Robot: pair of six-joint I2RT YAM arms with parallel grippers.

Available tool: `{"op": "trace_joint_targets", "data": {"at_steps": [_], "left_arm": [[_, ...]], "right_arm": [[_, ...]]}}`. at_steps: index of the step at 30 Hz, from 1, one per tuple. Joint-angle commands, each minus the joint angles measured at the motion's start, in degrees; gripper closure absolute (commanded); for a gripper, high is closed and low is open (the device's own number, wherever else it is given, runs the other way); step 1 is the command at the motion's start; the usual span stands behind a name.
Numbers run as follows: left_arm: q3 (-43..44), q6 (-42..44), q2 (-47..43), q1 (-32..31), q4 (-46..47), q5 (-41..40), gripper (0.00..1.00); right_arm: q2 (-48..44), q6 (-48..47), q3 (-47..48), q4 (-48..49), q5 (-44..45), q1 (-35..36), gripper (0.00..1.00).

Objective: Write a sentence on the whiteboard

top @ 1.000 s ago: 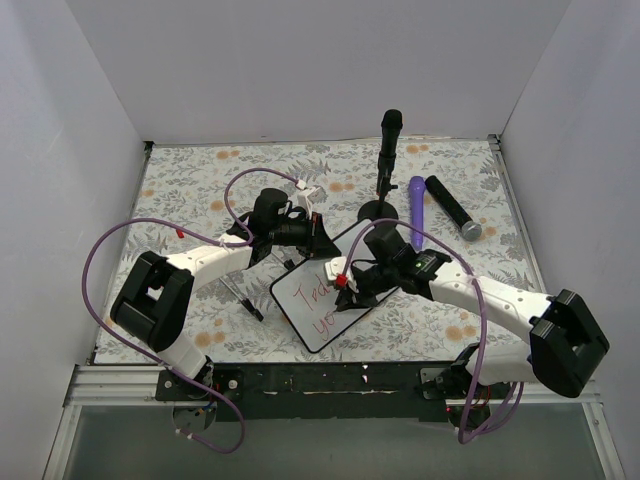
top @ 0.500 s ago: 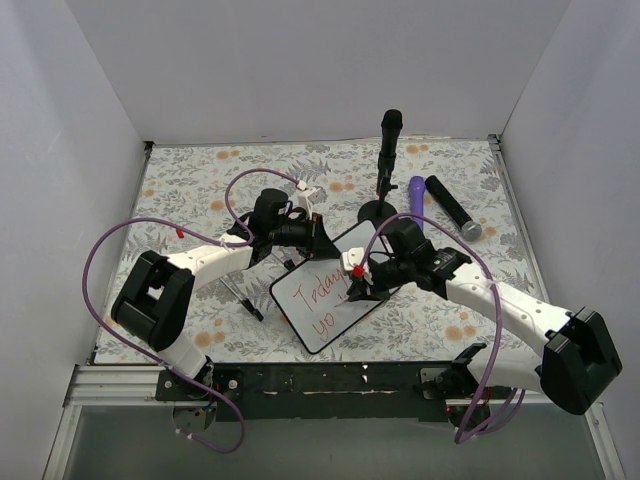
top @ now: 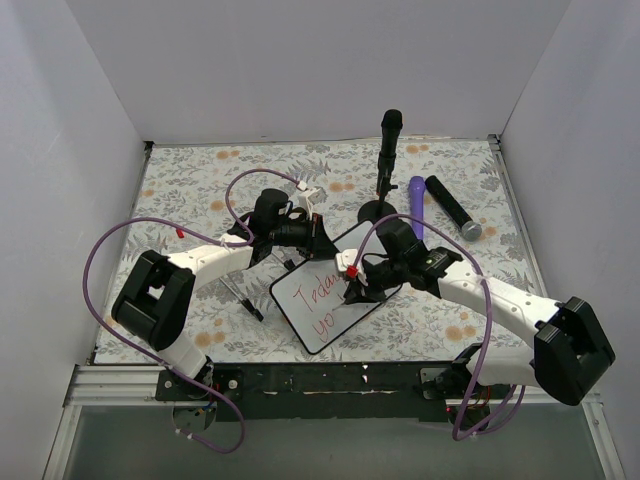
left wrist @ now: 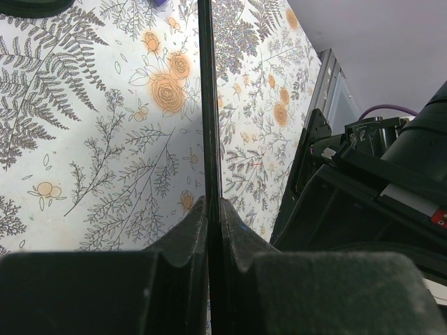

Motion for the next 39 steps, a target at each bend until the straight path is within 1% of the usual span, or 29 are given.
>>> {"op": "trace_joint_targets", "data": {"at_steps": [1, 14, 24, 34, 39], "left_arm": [[0.7, 3.9, -0.9, 0.1, 2.8, 0.4, 1.0], [0.9, 4.9, -1.5, 0.1, 1.5, -0.1, 1.0], [0.9, 4.9, -1.3, 0.1, 1.7, 0.1, 1.0], [1.0, 4.6, -0.8, 0.1, 1.7, 0.6, 1.0], [1.0, 4.6, -0.8, 0.1, 1.7, 0.6, 1.0]], "right_arm": [[0.4, -0.2, -0.2, 0.7, 0.1, 0.5, 0.99], [0.8, -3.1, -0.9, -4.6, 0.0, 0.5, 0.99], [0.4, -2.3, -0.5, -3.1, 1.9, 0.5, 0.99], [-1.5, 0.9, 0.3, 1.2, 5.3, 0.0, 0.99], [-2.2, 1.5, 0.5, 2.3, 5.5, -0.4, 0.99]]}}
